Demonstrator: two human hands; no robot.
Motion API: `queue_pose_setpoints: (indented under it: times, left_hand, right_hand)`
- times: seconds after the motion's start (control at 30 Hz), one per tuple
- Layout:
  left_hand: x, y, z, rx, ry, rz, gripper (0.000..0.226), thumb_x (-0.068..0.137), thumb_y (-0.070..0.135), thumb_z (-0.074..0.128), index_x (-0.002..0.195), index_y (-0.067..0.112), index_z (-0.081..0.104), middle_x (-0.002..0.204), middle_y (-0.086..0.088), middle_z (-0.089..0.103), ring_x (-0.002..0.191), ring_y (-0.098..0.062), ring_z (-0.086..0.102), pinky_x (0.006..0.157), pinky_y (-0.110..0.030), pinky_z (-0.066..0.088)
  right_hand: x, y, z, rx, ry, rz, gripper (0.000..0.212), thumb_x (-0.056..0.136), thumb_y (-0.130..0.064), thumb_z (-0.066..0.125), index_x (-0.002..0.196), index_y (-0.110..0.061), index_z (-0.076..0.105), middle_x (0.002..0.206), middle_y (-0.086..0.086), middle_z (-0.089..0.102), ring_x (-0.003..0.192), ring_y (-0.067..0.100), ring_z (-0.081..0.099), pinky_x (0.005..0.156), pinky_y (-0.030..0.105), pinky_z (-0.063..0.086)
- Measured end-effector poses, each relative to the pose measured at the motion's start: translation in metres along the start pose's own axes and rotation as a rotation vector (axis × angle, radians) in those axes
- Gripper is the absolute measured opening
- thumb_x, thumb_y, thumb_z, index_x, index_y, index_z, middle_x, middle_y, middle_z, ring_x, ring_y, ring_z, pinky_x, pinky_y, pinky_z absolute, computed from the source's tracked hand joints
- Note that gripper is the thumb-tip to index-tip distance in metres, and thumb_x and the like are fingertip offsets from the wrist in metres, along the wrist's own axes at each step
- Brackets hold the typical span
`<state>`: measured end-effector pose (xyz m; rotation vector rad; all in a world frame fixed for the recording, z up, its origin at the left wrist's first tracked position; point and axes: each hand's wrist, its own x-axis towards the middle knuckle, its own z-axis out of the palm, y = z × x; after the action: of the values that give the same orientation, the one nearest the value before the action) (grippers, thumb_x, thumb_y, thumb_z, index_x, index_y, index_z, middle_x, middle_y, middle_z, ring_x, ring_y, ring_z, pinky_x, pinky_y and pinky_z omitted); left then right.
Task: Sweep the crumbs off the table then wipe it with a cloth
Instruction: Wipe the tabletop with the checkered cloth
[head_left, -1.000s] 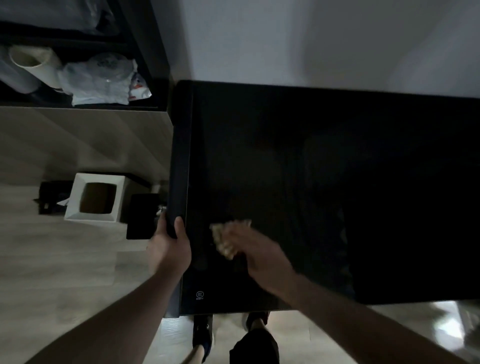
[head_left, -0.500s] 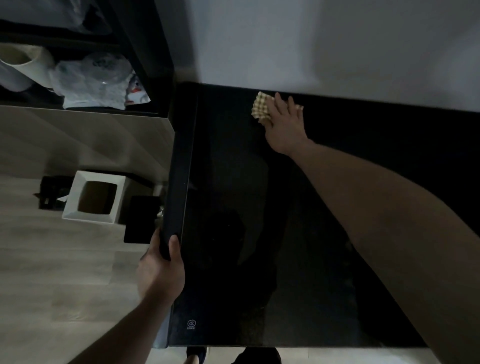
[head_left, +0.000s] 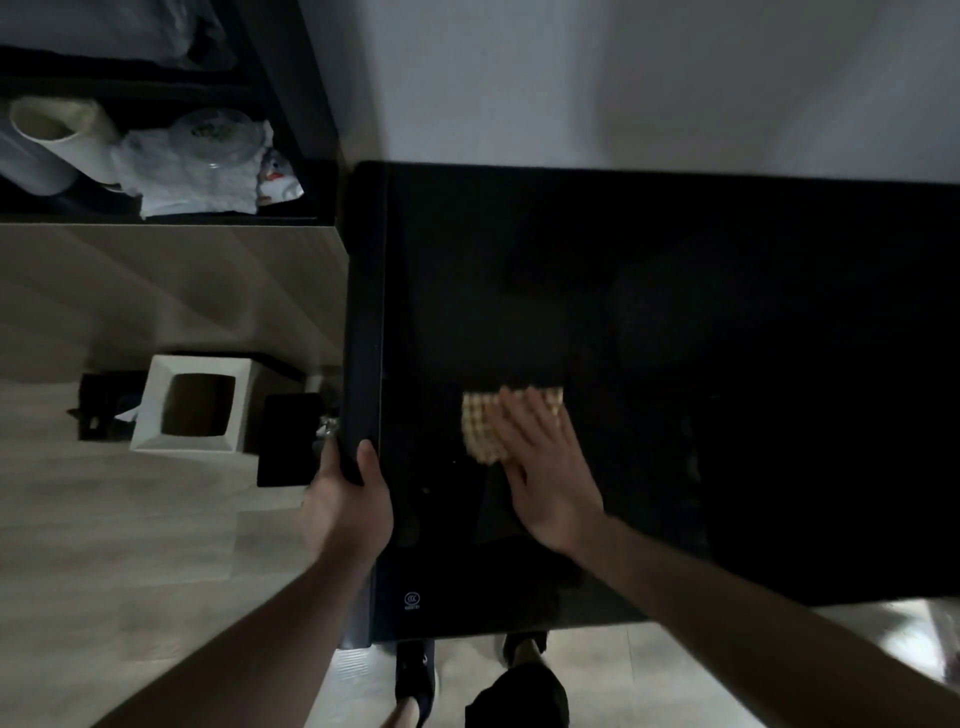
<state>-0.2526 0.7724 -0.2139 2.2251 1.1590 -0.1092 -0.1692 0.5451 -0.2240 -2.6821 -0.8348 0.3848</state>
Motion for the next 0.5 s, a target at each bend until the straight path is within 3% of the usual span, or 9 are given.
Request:
queue_pose_setpoints:
  times: [0.17,0.23,0.33,0.43,0.5]
  left_hand:
    - [-0.001,0.002,-0.002,-0.009,-0.005,-0.008,0.058,0.099,0.058,0.032,0.146,0.026,0.044,0.120,-0.016,0.071,0.111,-0.043,0.065,0.092,-0.049,0.054]
    - [-0.001,0.001,-0.002,-0.009,-0.006,-0.011,0.059,0.098,0.059,0.031,0.146,0.027,0.044,0.119,-0.016,0.072,0.111,-0.043,0.065,0.092,-0.049,0.054]
    - [-0.001,0.002,-0.002,-0.012,-0.010,-0.005,0.055,0.099,0.058,0.032,0.144,0.029,0.044,0.116,-0.014,0.072,0.108,-0.042,0.066,0.091,-0.050,0.055]
    - [-0.002,0.003,-0.002,-0.044,-0.009,-0.002,0.052,0.099,0.055,0.034,0.144,0.030,0.044,0.113,-0.012,0.073,0.105,-0.041,0.067,0.088,-0.049,0.055]
    - [-0.002,0.005,-0.001,-0.045,0.004,-0.007,0.050,0.101,0.052,0.036,0.144,0.029,0.045,0.112,-0.012,0.073,0.103,-0.040,0.068,0.085,-0.046,0.054]
  right_hand:
    - [-0.091,-0.029,0.018,0.055,0.003,-0.163,0.078,0.086,-0.007,0.059,0.159,-0.022,0.038,0.171,-0.002,0.024,0.161,0.023,0.011,0.129,0.049,0.017]
    - [-0.100,-0.028,0.017,0.089,-0.010,-0.206,0.083,0.080,-0.001,0.056,0.159,-0.022,0.040,0.170,-0.003,0.028,0.160,0.022,0.016,0.129,0.047,0.019]
    - [-0.082,-0.016,0.008,0.072,0.011,-0.298,0.074,0.078,-0.003,0.049,0.151,-0.016,0.052,0.161,0.002,0.044,0.154,0.020,0.031,0.130,0.039,0.015]
    - [-0.031,0.012,-0.017,0.149,0.112,-0.146,0.074,0.073,0.010,0.053,0.143,-0.012,0.061,0.154,0.007,0.053,0.146,0.022,0.045,0.127,0.035,0.019]
    - [0.017,0.044,-0.041,0.225,0.194,-0.014,0.068,0.081,0.011,0.047,0.144,-0.010,0.060,0.155,0.009,0.052,0.144,0.026,0.048,0.127,0.038,0.025]
